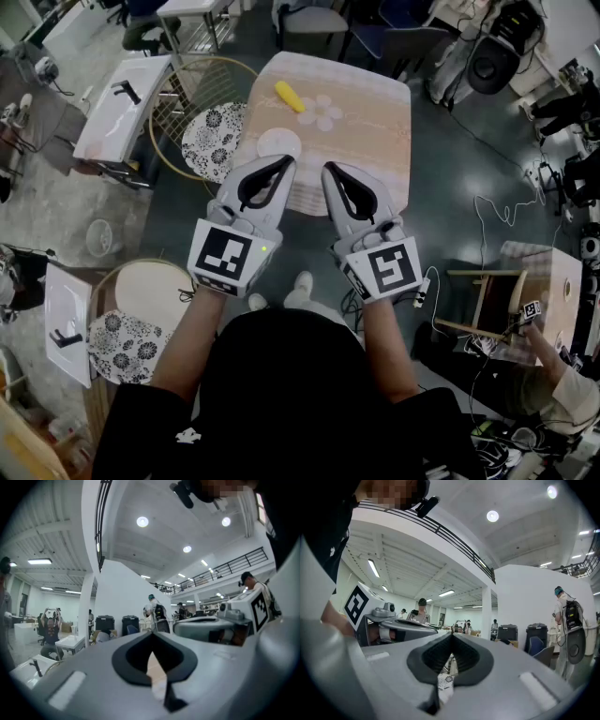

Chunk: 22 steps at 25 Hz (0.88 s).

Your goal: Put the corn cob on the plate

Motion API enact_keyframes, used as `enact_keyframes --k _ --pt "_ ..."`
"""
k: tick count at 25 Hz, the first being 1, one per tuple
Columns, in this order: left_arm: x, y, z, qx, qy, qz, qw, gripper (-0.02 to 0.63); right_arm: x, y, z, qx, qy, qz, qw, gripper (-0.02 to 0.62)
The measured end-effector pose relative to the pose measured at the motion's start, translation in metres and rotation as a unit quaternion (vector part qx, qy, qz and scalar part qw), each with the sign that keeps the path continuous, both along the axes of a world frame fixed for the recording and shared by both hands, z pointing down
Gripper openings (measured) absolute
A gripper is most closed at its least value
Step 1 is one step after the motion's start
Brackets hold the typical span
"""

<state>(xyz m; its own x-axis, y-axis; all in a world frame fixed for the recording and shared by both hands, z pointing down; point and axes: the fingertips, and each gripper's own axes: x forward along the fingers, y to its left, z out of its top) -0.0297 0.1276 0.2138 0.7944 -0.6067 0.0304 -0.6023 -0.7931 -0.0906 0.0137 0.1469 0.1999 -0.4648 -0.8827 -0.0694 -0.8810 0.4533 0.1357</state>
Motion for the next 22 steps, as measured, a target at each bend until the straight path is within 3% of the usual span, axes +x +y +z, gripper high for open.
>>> enact_keyframes --k 22 --pt "0.055 -0.007 0.007 -0.001 -0.025 -0.053 0.9983 0.005 0.068 -0.016 0.014 -0.017 -0.025 -0.033 0.999 0.002"
